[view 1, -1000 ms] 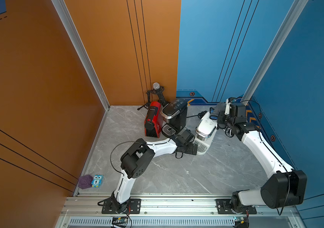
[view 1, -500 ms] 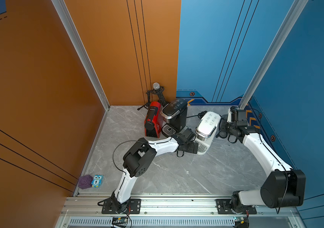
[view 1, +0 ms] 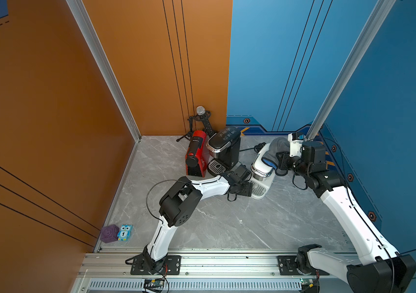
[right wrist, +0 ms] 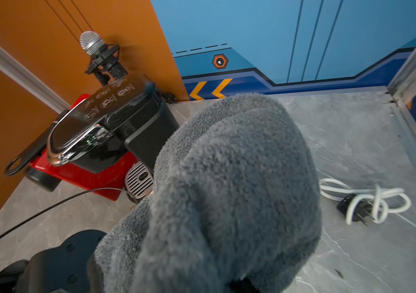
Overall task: Wipe the surface of a coffee machine
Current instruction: Wipe the dirt from the surface of the coffee machine.
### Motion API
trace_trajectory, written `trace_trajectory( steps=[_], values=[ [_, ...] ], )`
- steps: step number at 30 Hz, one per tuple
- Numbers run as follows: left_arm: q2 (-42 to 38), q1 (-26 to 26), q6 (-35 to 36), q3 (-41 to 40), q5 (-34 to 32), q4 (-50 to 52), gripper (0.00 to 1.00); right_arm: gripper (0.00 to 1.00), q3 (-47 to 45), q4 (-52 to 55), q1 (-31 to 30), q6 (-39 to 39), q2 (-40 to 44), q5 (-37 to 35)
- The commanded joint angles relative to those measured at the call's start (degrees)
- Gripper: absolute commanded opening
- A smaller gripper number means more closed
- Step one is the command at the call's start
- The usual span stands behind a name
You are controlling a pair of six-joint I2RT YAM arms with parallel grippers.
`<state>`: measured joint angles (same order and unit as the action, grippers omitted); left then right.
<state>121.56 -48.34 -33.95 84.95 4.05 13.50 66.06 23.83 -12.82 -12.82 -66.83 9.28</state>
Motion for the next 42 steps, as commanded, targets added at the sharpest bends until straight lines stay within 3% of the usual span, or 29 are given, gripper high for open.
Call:
trace_trajectory(
  steps=[1,8,13,17,22,28,35,42],
  values=[
    [3.1,0.4,-0.1,-0.3,0.7,4.3,0.73,0.12,1.3,2.4,-3.4,2.5,-1.3,1.8],
    [3.4,0.3,-0.2,-0.8,0.8,4.3,0.73,0.12,1.2,4.2,-7.9,5.5,-5.4,-0.4],
    [3.2,0.3,-0.7,-1.1,0.2,4.2,0.71,0.12,2.0,6.2,-10.3,6.6,-7.6,-10.0],
    [3.3,0.2,-0.8,-1.1,0.2,4.2,0.71,0.12,2.1,7.5,-9.6,5.5,-7.8,-18.4],
    [3.1,0.3,-0.7,-1.1,-0.1,4.2,0.71,0.11,1.2,8.4,-5.8,3.7,-6.6,-19.9],
    [3.4,0.2,-0.8,-0.9,0.0,4.1,0.71,0.11,-1.8,7.5,0.7,0.0,-5.0,-15.9],
    [3.3,0.3,-0.5,-1.0,0.2,4.2,0.71,0.11,-7.3,-0.3,8.3,-6.0,-5.3,-2.9],
    [3.4,0.1,-0.6,-1.0,0.5,4.1,0.71,0.11,-9.7,-5.6,11.4,-8.7,-6.0,5.2]
  ],
)
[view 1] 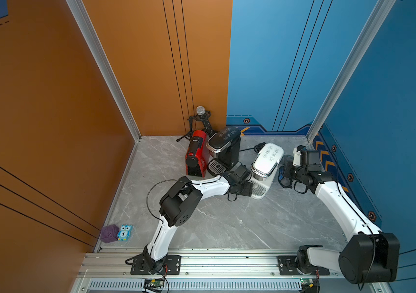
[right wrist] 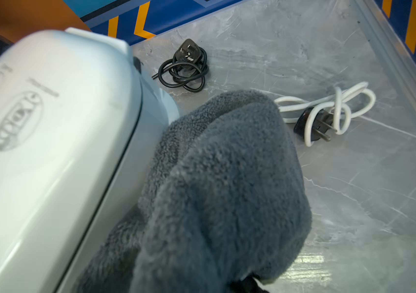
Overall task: Wipe the surface of a coffee machine
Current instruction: Wipe the dirt from the surface of the coffee machine.
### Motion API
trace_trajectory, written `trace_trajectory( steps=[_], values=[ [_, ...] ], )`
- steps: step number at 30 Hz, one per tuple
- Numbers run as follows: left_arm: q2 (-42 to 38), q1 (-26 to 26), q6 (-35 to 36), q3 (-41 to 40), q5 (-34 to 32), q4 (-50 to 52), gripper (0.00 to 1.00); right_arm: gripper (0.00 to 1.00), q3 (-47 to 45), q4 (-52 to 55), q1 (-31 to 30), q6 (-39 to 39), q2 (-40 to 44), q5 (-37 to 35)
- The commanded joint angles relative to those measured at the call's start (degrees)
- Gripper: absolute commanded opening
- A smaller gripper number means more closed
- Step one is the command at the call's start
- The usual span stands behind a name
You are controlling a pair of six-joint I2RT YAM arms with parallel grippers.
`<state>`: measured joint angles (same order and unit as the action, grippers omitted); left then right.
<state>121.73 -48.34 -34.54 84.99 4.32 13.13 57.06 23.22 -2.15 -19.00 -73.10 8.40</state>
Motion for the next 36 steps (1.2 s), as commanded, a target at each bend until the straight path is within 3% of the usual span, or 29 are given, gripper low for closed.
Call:
trace_trajectory(
  steps=[1,10,24,36],
  values=[
    [3.2,0.1,0.0,-1.0,0.3,4.5,0.71,0.11,-1.2,-6.1,0.8,-2.8,0.8,7.4],
    [3.9,-0.5,0.1,0.1,0.9,4.5,0.71,0.11,-4.5,-8.8,0.9,-4.6,-2.1,12.9],
    [5.2,-1.1,0.3,1.2,2.1,4.5,0.71,0.11,-9.4,-13.9,1.4,-6.0,-6.5,13.5],
    [5.5,-1.1,0.3,1.8,3.4,4.5,0.68,0.11,-5.1,-11.5,1.4,-6.0,4.2,12.4]
  ],
)
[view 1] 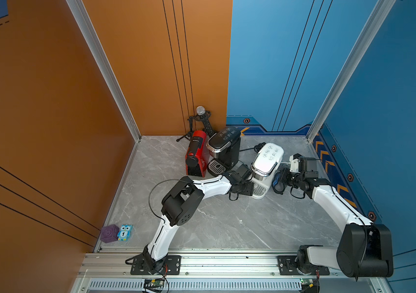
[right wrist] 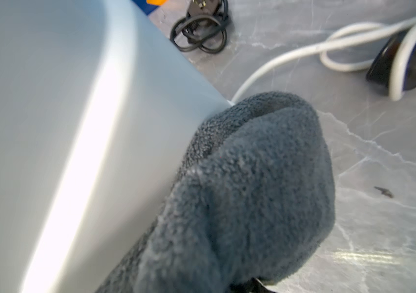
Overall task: Wipe the surface of a coffee machine
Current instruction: Wipe the dirt from the surface of the coffee machine.
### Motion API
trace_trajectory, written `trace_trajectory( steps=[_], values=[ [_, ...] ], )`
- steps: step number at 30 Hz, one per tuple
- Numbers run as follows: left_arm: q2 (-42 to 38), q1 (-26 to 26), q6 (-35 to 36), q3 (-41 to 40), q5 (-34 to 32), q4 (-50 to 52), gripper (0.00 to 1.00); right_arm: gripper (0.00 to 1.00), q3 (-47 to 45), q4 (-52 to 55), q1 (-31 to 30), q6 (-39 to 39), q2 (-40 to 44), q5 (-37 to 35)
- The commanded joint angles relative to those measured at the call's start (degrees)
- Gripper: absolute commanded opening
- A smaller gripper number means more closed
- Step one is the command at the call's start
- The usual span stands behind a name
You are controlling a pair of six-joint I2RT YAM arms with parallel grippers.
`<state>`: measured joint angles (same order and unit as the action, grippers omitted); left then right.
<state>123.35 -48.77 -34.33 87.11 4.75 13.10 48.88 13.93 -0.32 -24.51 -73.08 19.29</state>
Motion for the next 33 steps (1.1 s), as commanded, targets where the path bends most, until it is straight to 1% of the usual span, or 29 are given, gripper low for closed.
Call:
trace_trajectory(
  steps=[1,4,8,12,15,17,19,21,27,33],
  values=[
    [3.9,-0.7,0.0,-0.4,3.0,4.5,0.68,0.11,2.8,-2.4,-0.4,-0.5,5.4,1.2],
    [4.0,-0.7,0.1,-0.3,3.0,4.4,0.68,0.11,0.7,-4.7,-0.1,-1.3,8.5,0.8],
    [3.7,-0.7,0.2,-0.4,3.0,4.5,0.68,0.11,-2.9,-10.3,2.0,-5.2,10.3,3.9],
    [3.2,-0.7,0.2,-0.6,3.0,4.5,0.68,0.11,-4.3,-11.8,3.3,-6.5,8.6,4.9],
    [3.2,-0.8,0.2,-0.6,2.8,4.5,0.68,0.1,-6.5,-15.1,4.1,-8.0,6.6,5.6],
    [3.2,-0.8,0.2,-0.6,2.9,4.5,0.68,0.1,-8.0,-18.0,4.6,-9.8,4.9,6.4],
    [3.2,-0.8,0.3,-0.5,3.1,4.5,0.64,0.1,-9.0,-21.0,5.1,-11.6,2.3,7.8],
    [3.1,-0.8,0.3,-0.5,3.3,4.5,0.65,0.1,-9.6,-23.2,5.1,-12.6,-0.2,8.4],
    [3.1,-0.9,0.4,-0.5,3.3,4.5,0.64,0.1,-11.3,-28.1,5.1,-12.6,-9.0,6.9],
    [3.5,-1.1,0.3,-0.2,3.6,4.5,0.64,0.09,-11.2,-34.8,5.0,-14.2,-19.9,8.8]
  ],
)
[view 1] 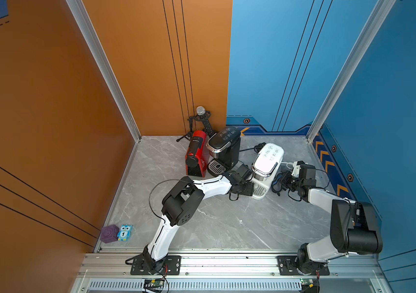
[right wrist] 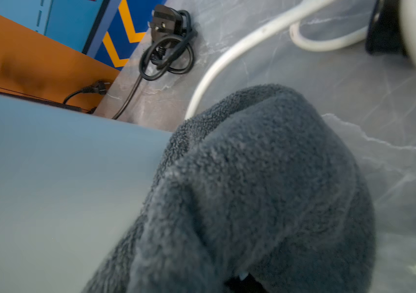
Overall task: Wipe the surface of a coffee machine
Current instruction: Wipe the dirt from the surface of the coffee machine.
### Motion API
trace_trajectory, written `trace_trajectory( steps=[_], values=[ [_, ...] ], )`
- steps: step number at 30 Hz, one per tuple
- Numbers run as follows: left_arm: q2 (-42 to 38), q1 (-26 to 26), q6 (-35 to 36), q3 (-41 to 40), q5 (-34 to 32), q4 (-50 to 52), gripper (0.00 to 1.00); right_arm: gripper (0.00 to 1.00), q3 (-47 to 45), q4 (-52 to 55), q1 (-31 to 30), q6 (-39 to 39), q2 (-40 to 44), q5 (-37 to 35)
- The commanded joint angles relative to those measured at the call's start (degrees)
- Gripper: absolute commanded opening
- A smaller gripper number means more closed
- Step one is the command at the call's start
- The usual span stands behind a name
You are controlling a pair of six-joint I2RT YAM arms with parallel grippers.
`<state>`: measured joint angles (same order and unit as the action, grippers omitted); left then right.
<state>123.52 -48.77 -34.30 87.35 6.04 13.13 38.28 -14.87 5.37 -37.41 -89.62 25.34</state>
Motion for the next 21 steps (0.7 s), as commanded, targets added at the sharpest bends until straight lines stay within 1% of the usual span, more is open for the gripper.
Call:
trace_trajectory(
  steps=[1,5,9,14,21],
  values=[
    [3.3,-1.1,0.2,-0.3,2.3,4.5,0.64,0.09,-0.3,-6.6,-0.6,-1.5,-5.1,3.0],
    [3.4,-1.2,0.3,-0.3,2.3,4.5,0.64,0.08,0.8,-8.1,-0.6,-2.2,-10.3,4.4],
    [3.5,-1.1,0.3,-0.3,2.3,4.5,0.64,0.07,1.3,-8.9,-0.6,-3.1,-10.0,5.8],
    [3.7,-1.1,0.4,-0.1,2.3,4.5,0.64,0.08,2.7,-3.8,-0.7,-2.2,-3.2,6.1],
    [4.4,-1.1,0.4,0.5,2.8,4.4,0.64,0.08,4.6,3.8,-1.3,-2.2,10.0,5.4]
  ],
)
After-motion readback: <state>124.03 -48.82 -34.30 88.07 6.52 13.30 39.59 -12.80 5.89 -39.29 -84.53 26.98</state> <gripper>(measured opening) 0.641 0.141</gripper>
